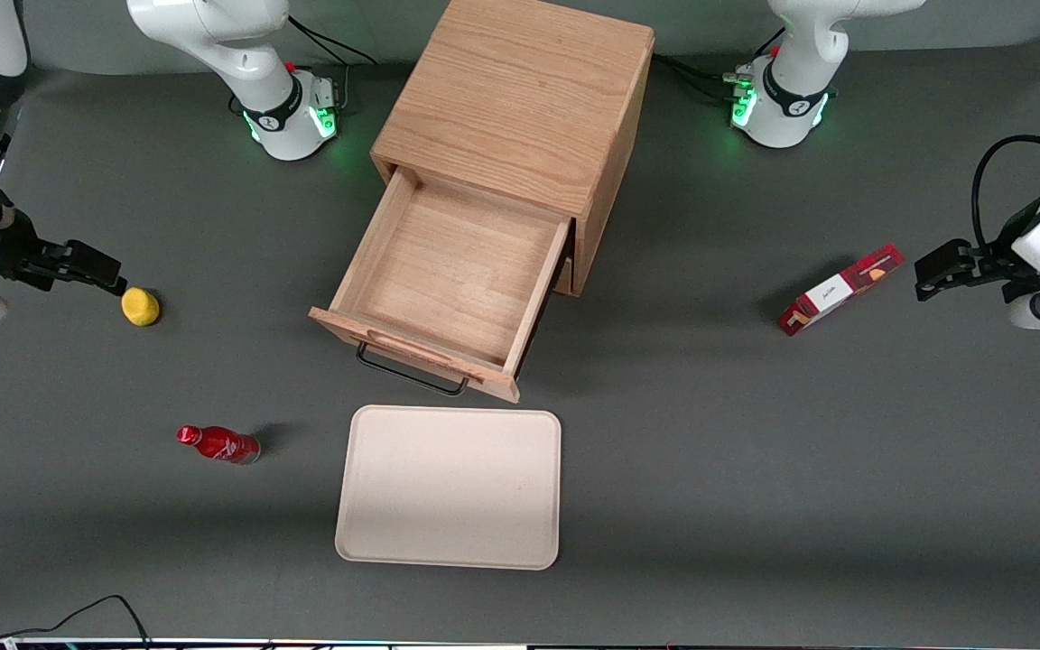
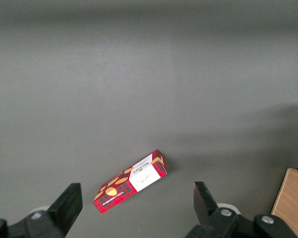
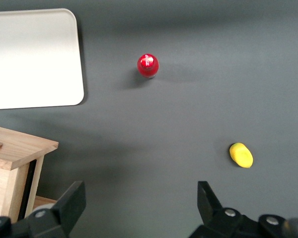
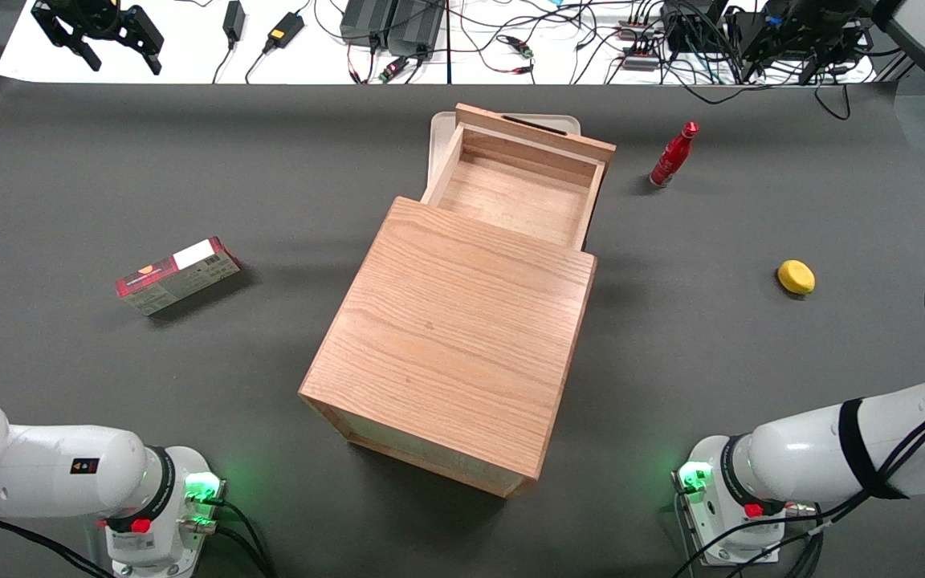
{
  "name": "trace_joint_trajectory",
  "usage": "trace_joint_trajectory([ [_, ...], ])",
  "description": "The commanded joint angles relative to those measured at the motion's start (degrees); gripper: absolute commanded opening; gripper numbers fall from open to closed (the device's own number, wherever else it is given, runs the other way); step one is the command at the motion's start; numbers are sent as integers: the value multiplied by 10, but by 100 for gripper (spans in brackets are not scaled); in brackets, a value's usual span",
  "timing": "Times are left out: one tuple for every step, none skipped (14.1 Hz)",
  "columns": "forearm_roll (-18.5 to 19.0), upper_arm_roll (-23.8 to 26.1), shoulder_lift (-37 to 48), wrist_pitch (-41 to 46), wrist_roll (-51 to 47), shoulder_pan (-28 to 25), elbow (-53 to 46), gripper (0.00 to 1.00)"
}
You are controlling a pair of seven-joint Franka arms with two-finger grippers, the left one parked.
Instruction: Close top drawer
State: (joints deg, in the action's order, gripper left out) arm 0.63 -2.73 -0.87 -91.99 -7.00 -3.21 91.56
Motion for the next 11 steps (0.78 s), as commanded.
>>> trace_joint_trajectory([
  [5,-1,-3,10,13,-6,-22,100],
  [6,-1,-12,11,16,-4,-39,100],
  [10,-2,-21,23,18,-5,-51,100],
  [9,-2,-27,32,23,-4,-65,100],
  [9,-1,-31,33,32,-5,-73,100],
  [2,0,-30,34,55,-6,-81,100],
  [-8,4,-30,34,63,-6,-89,100],
  [-33,5,-30,37,66,-7,-95,100],
  [-64,8,-31,37,73,-11,-100,100],
  [-76,15,-34,35,83,-21,-106,100],
  [-79,28,-47,35,88,-26,-118,100],
])
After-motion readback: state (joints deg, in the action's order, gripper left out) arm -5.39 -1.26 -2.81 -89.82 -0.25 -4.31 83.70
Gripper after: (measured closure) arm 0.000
